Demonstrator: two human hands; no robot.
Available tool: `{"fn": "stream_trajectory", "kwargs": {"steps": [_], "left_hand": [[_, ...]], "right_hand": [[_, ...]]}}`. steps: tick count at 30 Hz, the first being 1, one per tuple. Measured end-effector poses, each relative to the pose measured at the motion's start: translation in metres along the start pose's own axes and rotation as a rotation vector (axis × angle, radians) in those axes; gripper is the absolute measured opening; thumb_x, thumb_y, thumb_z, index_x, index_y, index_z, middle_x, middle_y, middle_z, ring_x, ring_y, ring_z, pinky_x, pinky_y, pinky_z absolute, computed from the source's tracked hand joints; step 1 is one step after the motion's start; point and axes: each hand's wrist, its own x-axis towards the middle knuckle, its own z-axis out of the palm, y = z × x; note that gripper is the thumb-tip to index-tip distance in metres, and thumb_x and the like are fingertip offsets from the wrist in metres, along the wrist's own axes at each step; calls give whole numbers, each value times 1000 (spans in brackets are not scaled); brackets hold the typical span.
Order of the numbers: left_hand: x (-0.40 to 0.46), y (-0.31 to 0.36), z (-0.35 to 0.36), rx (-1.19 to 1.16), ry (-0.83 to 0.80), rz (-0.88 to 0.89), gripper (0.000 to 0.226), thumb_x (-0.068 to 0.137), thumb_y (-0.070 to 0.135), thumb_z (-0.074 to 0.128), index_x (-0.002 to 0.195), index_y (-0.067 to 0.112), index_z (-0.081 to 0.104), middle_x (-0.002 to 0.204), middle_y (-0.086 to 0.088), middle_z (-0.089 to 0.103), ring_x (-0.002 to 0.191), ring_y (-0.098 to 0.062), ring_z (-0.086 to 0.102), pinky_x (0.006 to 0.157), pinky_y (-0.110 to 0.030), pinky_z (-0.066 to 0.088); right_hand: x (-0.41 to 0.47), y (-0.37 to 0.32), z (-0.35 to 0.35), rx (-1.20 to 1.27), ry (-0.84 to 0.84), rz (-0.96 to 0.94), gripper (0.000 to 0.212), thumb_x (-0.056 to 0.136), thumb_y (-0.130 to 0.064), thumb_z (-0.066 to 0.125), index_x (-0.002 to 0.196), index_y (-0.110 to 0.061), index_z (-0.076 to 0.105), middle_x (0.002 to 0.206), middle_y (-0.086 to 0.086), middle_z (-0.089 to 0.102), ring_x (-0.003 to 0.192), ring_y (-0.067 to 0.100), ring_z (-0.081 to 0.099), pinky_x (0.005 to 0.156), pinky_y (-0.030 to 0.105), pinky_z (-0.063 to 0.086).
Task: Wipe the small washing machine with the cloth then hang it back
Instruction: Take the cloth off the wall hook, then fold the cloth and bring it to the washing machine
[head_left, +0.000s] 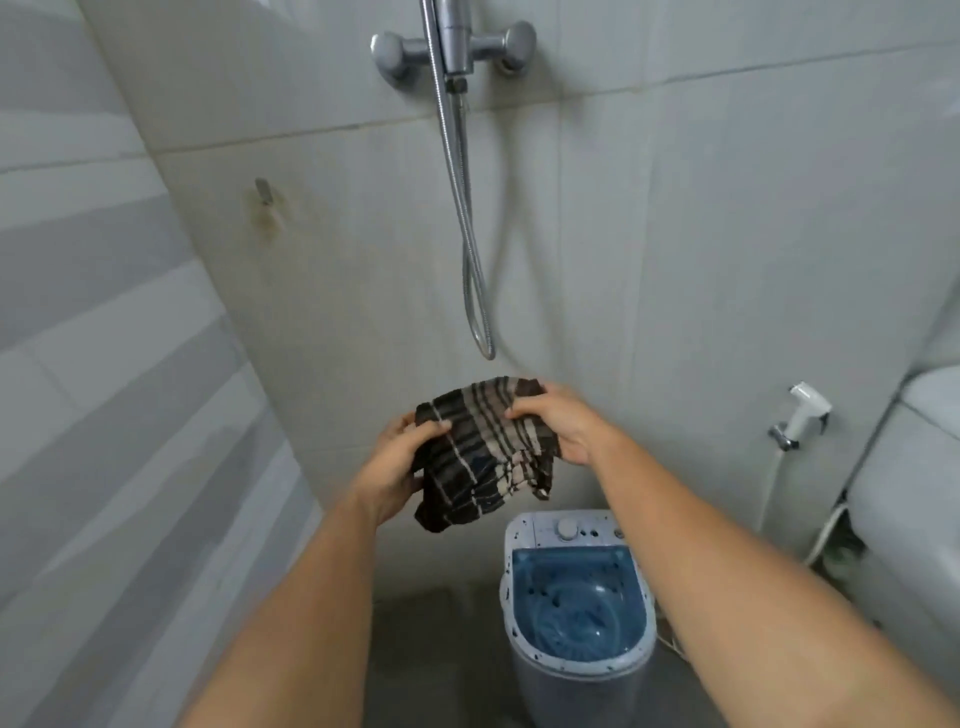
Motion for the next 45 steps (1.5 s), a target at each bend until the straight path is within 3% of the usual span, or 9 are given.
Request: {"fn": "stream_trajectory", "kwargs": {"steps": [8,12,16,25,30,37,40,42,45], "left_hand": [[-60,-10,59,204,-231,-75,38,96,30,58,125,5,65,120,-15,73,117,-32,66,99,-47,51],[-77,-3,85,157,-94,-46,27,99,29,51,109,11,69,106,-14,75,101,-31,69,85,-43,55],[-78,9,98,44,10,-38,22,92,11,48,84,14,69,75,-8,68,69,-24,63,60,-29,52],[-70,26,98,-54,2,-56,34,95,11,38,105,8,71,93,-13,69,76,-27,62,63,-37,58],[-65,36,99,-106,36,-58,27,99,12,43,110,2,64,92,-16,68,71,-29,68,52,-35,59],[-58,36,100,-177,72,-60,20,99,20,55,103,2,63,98,-17,66,78,-29,67,59,-38,58],[-57,34,103,-354,37,-120,34,93,21,64,122,3,59,119,-21,56,80,-33,64,53,-36,59],[-60,36,107,-486,50,-135,48,91,19,66,135,6,50,131,-20,45,89,-35,60,61,-42,60],[-62,40,114,-541,53,-148,54,92,21,64,142,9,47,148,-23,32,133,-41,42,90,-53,55]], "right_hand": [[-91,-21,-18,-576,239,-383,26,74,-7,88,98,-14,81,89,3,80,82,13,72,89,28,56],[-122,-12,-11,-843,228,-544,14,76,-14,81,87,-22,81,73,-9,74,72,6,68,71,27,53],[-144,6,-6,-1045,169,-674,27,81,-17,73,106,-25,81,91,-4,68,86,18,67,80,34,54],[-139,26,-13,-1217,251,-890,39,84,-31,68,123,-32,74,116,-5,63,109,20,57,91,45,52],[-130,35,-21,-1095,188,-841,43,91,-42,61,134,-39,65,142,-9,58,128,10,57,104,40,51],[-129,44,-18,-906,132,-776,53,92,-39,71,143,-36,58,135,-15,62,125,0,58,109,32,48],[-128,46,-16,-849,167,-732,65,84,-45,78,144,-35,56,129,-16,64,119,0,61,105,27,50],[-126,50,-15,-797,161,-666,74,75,-44,85,143,-36,56,124,-16,67,115,1,63,101,24,51],[-119,61,-15,-620,182,-578,53,75,-26,85,123,-34,65,107,-10,75,101,6,71,94,33,58]]}}
